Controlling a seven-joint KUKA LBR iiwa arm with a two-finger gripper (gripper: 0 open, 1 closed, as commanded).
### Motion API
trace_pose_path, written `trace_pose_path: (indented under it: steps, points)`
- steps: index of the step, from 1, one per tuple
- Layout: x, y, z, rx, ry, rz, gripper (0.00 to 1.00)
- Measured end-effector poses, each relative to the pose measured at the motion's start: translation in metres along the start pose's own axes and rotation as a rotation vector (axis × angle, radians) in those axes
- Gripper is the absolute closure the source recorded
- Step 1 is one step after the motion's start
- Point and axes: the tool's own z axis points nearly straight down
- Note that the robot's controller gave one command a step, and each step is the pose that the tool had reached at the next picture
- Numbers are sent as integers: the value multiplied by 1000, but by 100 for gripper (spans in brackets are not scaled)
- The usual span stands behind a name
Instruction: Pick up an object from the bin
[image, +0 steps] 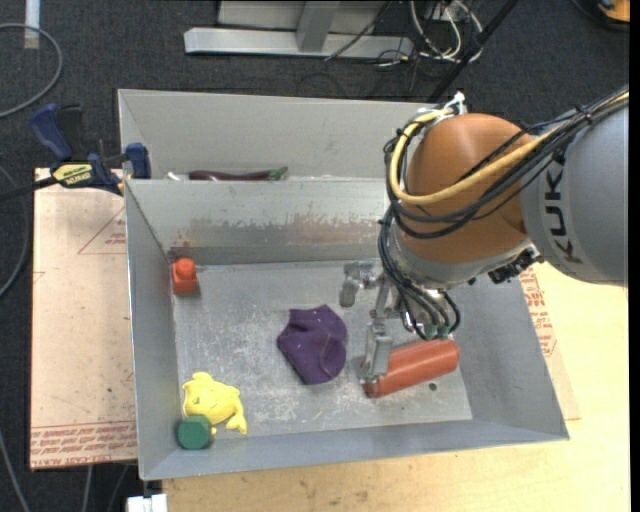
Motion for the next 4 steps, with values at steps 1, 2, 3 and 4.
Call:
trace_pose_path:
  steps: [1, 2, 3, 4]
  points:
    - [-1, 0, -4, -1, -7, 2, 0]
    - [-7, 9, 22, -1, -16, 54, 0]
    - [-4, 22, 82, -2, -12, 51, 0]
    - [-50, 13, 167, -1, -20, -124, 100]
